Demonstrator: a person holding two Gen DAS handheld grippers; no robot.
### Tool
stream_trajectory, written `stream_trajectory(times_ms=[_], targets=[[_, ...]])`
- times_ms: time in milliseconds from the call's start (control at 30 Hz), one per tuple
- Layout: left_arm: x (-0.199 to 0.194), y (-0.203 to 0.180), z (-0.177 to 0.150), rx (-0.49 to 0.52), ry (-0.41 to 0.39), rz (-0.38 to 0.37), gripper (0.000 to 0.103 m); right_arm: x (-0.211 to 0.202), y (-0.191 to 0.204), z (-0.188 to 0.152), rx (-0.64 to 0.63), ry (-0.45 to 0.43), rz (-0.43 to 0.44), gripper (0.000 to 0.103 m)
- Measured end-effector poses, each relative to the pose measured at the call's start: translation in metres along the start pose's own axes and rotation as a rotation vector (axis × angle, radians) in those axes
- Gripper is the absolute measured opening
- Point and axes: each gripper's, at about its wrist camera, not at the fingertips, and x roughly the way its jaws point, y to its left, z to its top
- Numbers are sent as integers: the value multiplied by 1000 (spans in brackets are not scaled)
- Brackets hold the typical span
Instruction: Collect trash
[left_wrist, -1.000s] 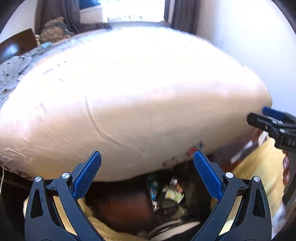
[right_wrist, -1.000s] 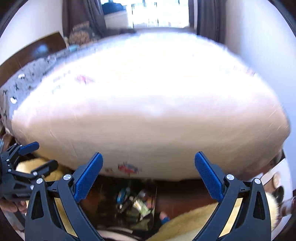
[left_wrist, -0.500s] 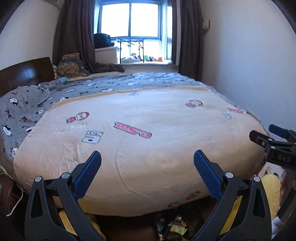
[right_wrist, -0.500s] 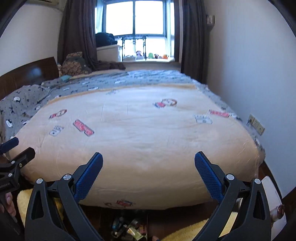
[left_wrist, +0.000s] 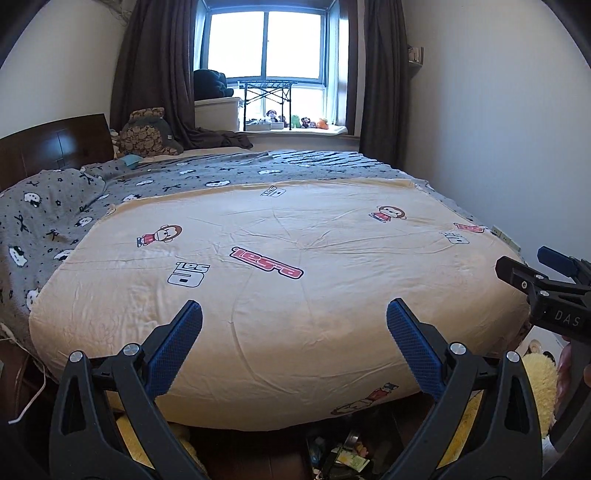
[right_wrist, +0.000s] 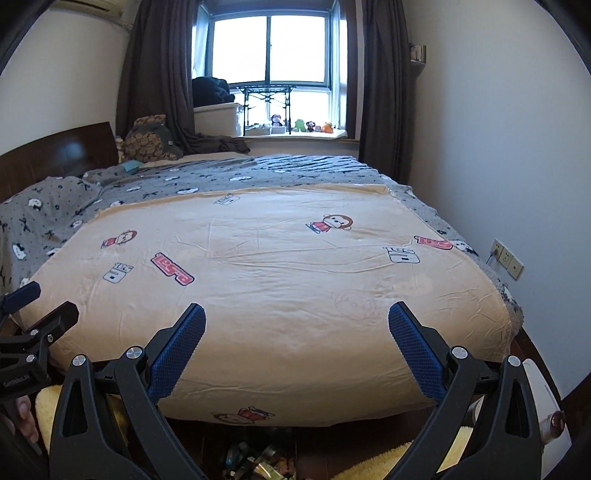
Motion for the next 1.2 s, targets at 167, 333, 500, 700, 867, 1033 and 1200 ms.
stream_trajectory(times_ms=[167,333,500,700,867,1033,1200], targets=[[0,1,-1,-6,0,3,95,0,2,-2,-5,2,1,99],[-2,0,-1,-6,-5,2,95,0,3,-3,-4,1,3,99],[-2,2,-1,-10,-6,3,95,2,4,-3,-3,8,6,99],[-3,1,-1,-5,-7,-12,95,2,5,-3,-1,12,26,99],[-3,1,-1,-1,-7,-11,95,4,6,-4,-6,18,31,99],[-4,1,0,-4,-13,0,95,6,7,-3,-4,24,29,99],[-4,2,0,-10,-15,5,95,5,6,-4,-2,21,29,99]])
